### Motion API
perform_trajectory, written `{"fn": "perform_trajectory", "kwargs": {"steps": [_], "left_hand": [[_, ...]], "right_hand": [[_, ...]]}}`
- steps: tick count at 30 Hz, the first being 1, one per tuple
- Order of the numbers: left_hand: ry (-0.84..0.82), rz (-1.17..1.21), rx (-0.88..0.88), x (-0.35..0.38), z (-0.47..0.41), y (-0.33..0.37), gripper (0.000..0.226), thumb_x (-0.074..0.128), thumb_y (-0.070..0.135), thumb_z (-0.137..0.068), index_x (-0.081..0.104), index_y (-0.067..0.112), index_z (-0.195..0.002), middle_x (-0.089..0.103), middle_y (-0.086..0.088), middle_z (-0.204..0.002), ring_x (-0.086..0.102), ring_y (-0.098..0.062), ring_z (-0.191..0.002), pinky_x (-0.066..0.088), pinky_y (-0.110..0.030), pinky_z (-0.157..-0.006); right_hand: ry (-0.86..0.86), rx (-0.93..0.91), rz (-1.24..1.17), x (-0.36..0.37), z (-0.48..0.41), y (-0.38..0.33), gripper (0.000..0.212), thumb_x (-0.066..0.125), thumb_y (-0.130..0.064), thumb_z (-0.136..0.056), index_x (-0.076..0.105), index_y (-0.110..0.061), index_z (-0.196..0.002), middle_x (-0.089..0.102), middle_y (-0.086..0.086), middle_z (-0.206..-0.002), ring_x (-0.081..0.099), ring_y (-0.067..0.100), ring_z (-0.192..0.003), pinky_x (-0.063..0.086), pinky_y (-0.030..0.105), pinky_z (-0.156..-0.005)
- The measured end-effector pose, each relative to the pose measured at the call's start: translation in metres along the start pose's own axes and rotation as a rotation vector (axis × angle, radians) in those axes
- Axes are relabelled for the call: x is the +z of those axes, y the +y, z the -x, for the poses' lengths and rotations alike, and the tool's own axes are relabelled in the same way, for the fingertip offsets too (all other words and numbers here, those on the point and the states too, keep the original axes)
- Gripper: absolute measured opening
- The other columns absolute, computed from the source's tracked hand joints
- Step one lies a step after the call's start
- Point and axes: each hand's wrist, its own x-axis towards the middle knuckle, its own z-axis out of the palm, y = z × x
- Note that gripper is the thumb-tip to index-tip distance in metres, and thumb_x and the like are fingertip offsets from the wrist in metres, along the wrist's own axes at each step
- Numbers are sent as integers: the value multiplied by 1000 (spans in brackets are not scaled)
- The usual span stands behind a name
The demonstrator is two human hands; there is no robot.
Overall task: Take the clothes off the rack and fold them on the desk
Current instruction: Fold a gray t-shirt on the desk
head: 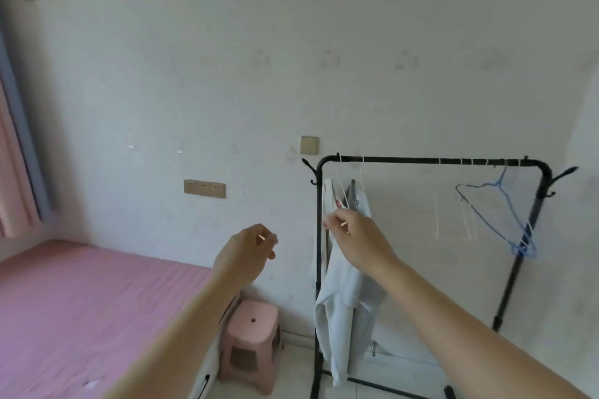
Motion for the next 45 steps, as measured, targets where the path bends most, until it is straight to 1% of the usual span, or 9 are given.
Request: {"fn": "perform_trajectory", "kwargs": {"steps": [6, 10, 13, 17, 25, 31, 37, 41, 45], "left_hand": [[-80, 50, 11, 96, -50, 48, 14, 50, 35, -93, 60, 29, -87, 70, 15, -71, 66, -16, -68, 54, -35, -68], [-109, 45, 32, 142, -86, 56, 14, 49, 33, -94, 60, 25, -91, 69, 12, -85, 58, -10, -65, 45, -28, -59], [-118, 59, 57, 166, -118, 57, 16, 49, 31, -95, 61, 20, -95, 65, 11, -90, 61, -12, -81, 46, -25, -66], [-166, 78, 102, 191, -164, 49, 15, 49, 30, -96, 60, 20, -98, 62, 12, -97, 59, -7, -84, 45, -19, -66], [-232, 125, 235, 223, -284, 29, 18, 49, 27, -97, 59, 24, -112, 55, 15, -109, 55, -5, -102, 42, -19, -81], [-283, 109, 349, 255, -345, 31, 22, 48, 26, -97, 59, 25, -116, 57, 14, -112, 54, -2, -98, 43, -17, -84], [-387, 39, 402, 292, -381, 32, 28, 50, 21, -96, 57, 23, -123, 56, 9, -121, 55, -7, -106, 45, -24, -93], [-463, 64, 354, 310, -385, 24, 30, 51, 20, -96, 55, 24, -125, 54, 8, -125, 53, -6, -109, 43, -20, -94], [-458, -84, 360, 328, -390, 22, 31, 49, 22, -97, 54, 25, -127, 53, 8, -125, 54, -11, -109, 41, -25, -99]], "right_hand": [[14, 88, 78, -46, -24, 100, 28, 43, -38, -96, 62, -19, -90, 67, 0, -90, 63, 19, -86, 53, 36, -77], [26, 134, 96, -55, -48, 149, 18, 47, -34, -96, 61, -28, -88, 66, -9, -89, 62, 12, -85, 51, 32, -77], [51, 166, 90, -48, -71, 176, 12, 50, -31, -96, 61, -31, -91, 64, -14, -91, 60, 8, -85, 50, 31, -79], [91, 230, 54, -31, -101, 204, 10, 53, -28, -94, 61, -33, -90, 65, -15, -91, 60, 6, -86, 50, 29, -79], [254, 308, 6, -6, -202, 237, 14, 52, -19, -94, 65, -25, -95, 65, -11, -95, 57, -2, -83, 41, 13, -66], [300, 345, 41, 4, -260, 263, 28, 55, -14, -92, 50, -20, -118, 50, -5, -119, 54, 13, -103, 42, 26, -87], [263, 386, 11, 16, -307, 289, 36, 54, -14, -93, 45, -13, -127, 43, -2, -122, 49, 15, -110, 37, 24, -92], [215, 396, -18, 26, -333, 308, 33, 54, -20, -94, 47, -12, -126, 48, 2, -124, 52, 19, -113, 41, 29, -97], [140, 383, -27, 38, -357, 325, 37, 55, -25, -94, 45, -15, -128, 51, 1, -124, 55, 20, -113, 45, 33, -96]]}}
